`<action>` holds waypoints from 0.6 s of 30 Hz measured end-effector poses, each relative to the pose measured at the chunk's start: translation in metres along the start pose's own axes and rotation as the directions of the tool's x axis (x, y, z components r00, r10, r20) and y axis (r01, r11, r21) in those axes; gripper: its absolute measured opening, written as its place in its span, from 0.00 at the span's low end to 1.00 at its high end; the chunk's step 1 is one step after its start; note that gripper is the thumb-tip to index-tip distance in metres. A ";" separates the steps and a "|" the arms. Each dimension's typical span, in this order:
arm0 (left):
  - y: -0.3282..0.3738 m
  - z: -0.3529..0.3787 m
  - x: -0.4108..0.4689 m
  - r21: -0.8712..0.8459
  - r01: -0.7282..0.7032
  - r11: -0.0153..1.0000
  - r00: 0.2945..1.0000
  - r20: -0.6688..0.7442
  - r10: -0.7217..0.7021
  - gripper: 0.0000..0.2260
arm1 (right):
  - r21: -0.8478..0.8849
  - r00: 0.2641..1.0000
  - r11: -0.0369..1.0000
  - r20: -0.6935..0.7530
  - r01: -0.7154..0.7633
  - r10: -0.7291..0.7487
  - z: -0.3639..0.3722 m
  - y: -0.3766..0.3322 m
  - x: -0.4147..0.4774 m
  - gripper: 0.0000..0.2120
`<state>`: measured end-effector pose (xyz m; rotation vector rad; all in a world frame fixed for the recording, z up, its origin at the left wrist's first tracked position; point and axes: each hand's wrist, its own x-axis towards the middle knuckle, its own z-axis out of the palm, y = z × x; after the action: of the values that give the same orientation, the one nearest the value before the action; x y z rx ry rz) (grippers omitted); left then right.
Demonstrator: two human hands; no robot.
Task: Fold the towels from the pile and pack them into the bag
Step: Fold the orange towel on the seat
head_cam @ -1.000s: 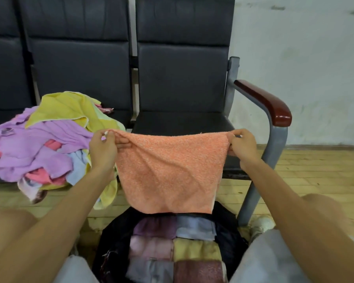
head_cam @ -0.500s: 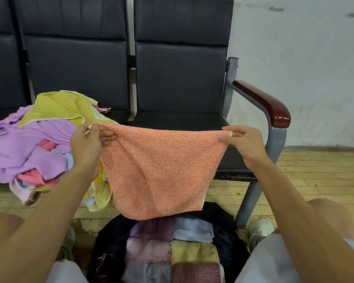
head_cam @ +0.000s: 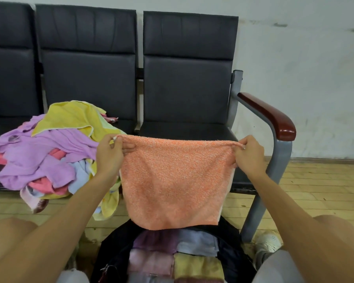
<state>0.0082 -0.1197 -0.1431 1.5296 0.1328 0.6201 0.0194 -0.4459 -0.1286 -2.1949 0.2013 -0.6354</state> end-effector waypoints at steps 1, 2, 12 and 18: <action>0.000 0.003 0.004 0.008 0.006 1.000 1.000 0.022 -0.006 0.06 | 0.013 1.000 1.000 0.018 -0.010 0.009 0.003 0.001 0.005 0.03; -0.001 0.006 0.009 0.021 0.010 1.000 0.999 0.041 -0.010 0.06 | 0.020 1.000 1.000 0.022 -0.010 0.010 0.007 0.003 0.012 0.03; -0.038 0.052 0.051 0.104 0.148 0.983 0.982 0.104 -0.159 0.09 | 0.145 0.988 0.987 -0.130 -0.067 0.086 0.060 0.007 0.061 0.14; -0.040 0.085 0.085 0.119 0.090 0.989 0.992 0.082 -0.100 0.08 | 0.437 0.972 0.895 -0.153 -0.094 0.177 0.096 -0.004 0.094 0.14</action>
<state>0.1302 -0.1537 -0.1505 1.6489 0.1763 0.4754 0.1482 -0.4112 -0.1416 -1.6822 0.2830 -0.7330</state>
